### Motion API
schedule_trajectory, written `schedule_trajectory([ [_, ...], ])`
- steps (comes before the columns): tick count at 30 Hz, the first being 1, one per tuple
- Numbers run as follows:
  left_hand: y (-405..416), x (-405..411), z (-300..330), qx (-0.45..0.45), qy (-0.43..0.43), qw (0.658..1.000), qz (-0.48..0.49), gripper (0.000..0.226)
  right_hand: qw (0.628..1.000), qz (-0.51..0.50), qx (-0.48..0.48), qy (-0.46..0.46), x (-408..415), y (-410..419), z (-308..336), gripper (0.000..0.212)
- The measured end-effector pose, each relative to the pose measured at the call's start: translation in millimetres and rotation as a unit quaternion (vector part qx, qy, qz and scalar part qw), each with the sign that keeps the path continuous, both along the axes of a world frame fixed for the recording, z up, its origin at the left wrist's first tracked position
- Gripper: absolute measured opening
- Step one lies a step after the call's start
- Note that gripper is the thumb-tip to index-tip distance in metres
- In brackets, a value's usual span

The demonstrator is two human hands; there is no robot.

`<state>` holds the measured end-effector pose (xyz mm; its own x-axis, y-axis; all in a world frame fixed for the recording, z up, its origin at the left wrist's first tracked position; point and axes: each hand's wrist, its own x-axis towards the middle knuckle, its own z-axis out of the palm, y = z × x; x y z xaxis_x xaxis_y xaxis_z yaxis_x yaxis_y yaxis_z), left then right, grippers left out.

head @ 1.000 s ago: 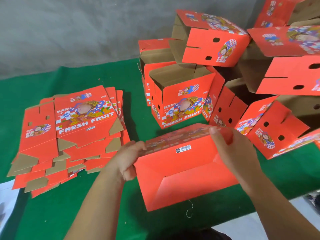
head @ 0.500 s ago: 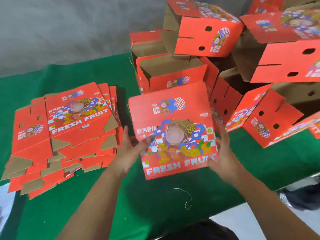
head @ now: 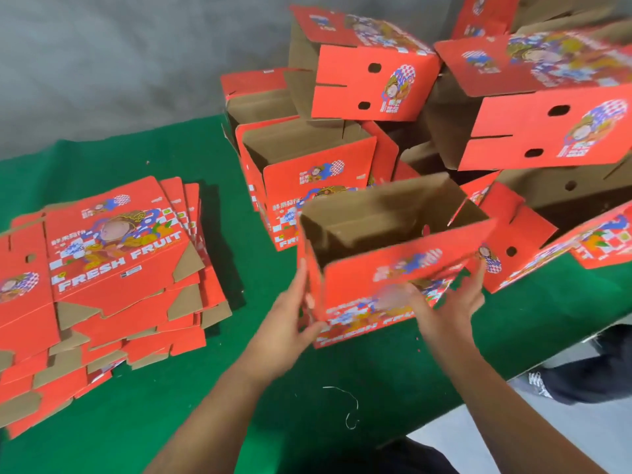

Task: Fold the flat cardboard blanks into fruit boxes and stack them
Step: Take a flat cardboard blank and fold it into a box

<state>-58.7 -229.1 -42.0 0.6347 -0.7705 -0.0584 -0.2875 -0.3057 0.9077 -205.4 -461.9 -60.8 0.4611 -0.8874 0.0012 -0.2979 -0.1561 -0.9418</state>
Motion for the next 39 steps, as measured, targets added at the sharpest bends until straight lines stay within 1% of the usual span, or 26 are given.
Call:
schedule_trajectory([
  [1, -12.0, -5.4, -0.9, 0.038, -0.001, 0.998, -0.043, 0.124, 1.0, -0.025, 0.017, -0.008, -1.2, 4.6, -5.9, 0.121],
  [2, -24.1, -11.2, -1.9, 0.059, 0.019, 0.996, -0.071, 0.133, 0.998, -0.029, 0.048, 0.006, -1.8, 11.7, -14.4, 0.124],
  [3, -34.8, -16.1, -2.9, 0.055, 0.059, 0.994, -0.072, 0.141, 0.996, -0.013, 0.082, 0.039, -2.9, 22.0, -25.5, 0.128],
  [4, -44.3, -18.9, -2.4, 0.038, 0.103, 0.992, -0.054, 0.147, 0.99, 0.02, 0.113, 0.079, -5.2, 34.8, -37.2, 0.134],
  [5, -51.4, -19.7, -1.0, 0.028, 0.121, 0.992, -0.017, 0.151, 0.983, 0.056, 0.138, 0.111, -7.3, 48.1, -48.3, 0.14],
  [6, -56.8, -19.9, 1.5, 0.037, 0.103, 0.994, 0.029, 0.153, 0.976, 0.081, 0.156, 0.127, -9.2, 59.9, -56.1, 0.145],
  [8, -60.4, -20.8, 3.1, 0.091, 0.044, 0.989, 0.107, 0.152, 0.974, 0.097, 0.166, 0.123, -7.8, 72.3, -61.4, 0.153],
  [9, -59.3, -22.3, 1.9, 0.103, 0.03, 0.986, 0.125, 0.15, 0.975, 0.102, 0.161, 0.112, -5.1, 73.5, -60.5, 0.155],
  [10, -56.7, -24.9, -0.7, 0.096, 0.032, 0.987, 0.126, 0.147, 0.978, 0.111, 0.148, 0.1, -2.2, 73.4, -59.4, 0.157],
  [12, -45.2, -29.7, -3.4, 0.066, 0.035, 0.992, 0.104, 0.142, 0.979, 0.139, 0.119, 0.09, 1.5, 76.0, -57.9, 0.162],
  [14, -28.1, -29.8, -6.2, 0.041, 0.013, 0.996, 0.084, 0.14, 0.977, 0.16, 0.106, 0.093, -0.6, 88.4, -57.7, 0.165],
  [18, -12.7, -32.7, -11.1, 0.029, -0.009, 0.999, 0.033, 0.139, 0.98, 0.153, 0.103, 0.073, -9.8, 103.5, -68.4, 0.17],
  [20, -16.7, -35.0, -15.0, 0.01, -0.016, 0.999, 0.028, 0.137, 0.98, 0.158, 0.103, 0.064, -10.9, 100.6, -68.2, 0.172],
  [23, -21.1, -41.8, -26.9, -0.016, 0.001, 0.999, 0.032, 0.134, 0.978, 0.168, 0.097, 0.071, -16.9, 99.5, -63.7, 0.171],
  [27, -14.6, -50.3, -43.9, -0.028, 0.023, 0.999, 0.039, 0.134, 0.975, 0.171, 0.09, 0.108, -21.4, 106.1, -50.8, 0.177],
  [30, -11.5, -46.0, -49.6, -0.009, 0.019, 1.0, 0.023, 0.133, 0.978, 0.16, 0.068, 0.114, -19.3, 108.6, -52.5, 0.171],
  [33, -14.3, -43.6, -47.4, 0.011, 0.011, 1.0, -0.003, 0.134, 0.977, 0.143, 0.095, 0.123, -14.8, 109.8, -56.9, 0.165],
  [35, -10.9, -43.1, -49.1, 0.013, 0.01, 1.0, -0.008, 0.134, 0.977, 0.144, 0.118, 0.103, -17.2, 114.4, -57.8, 0.164],
  [37, -0.7, -44.3, -53.4, 0.011, 0.025, 1.0, -0.006, 0.132, 0.974, 0.166, 0.12, 0.097, -24.2, 119.2, -61.5, 0.164],
  [39, 9.1, -48.1, -57.1, 0.012, 0.042, 0.999, -0.012, 0.128, 0.973, 0.167, 0.109, 0.119, -29.5, 124.9, -59.2, 0.162],
])
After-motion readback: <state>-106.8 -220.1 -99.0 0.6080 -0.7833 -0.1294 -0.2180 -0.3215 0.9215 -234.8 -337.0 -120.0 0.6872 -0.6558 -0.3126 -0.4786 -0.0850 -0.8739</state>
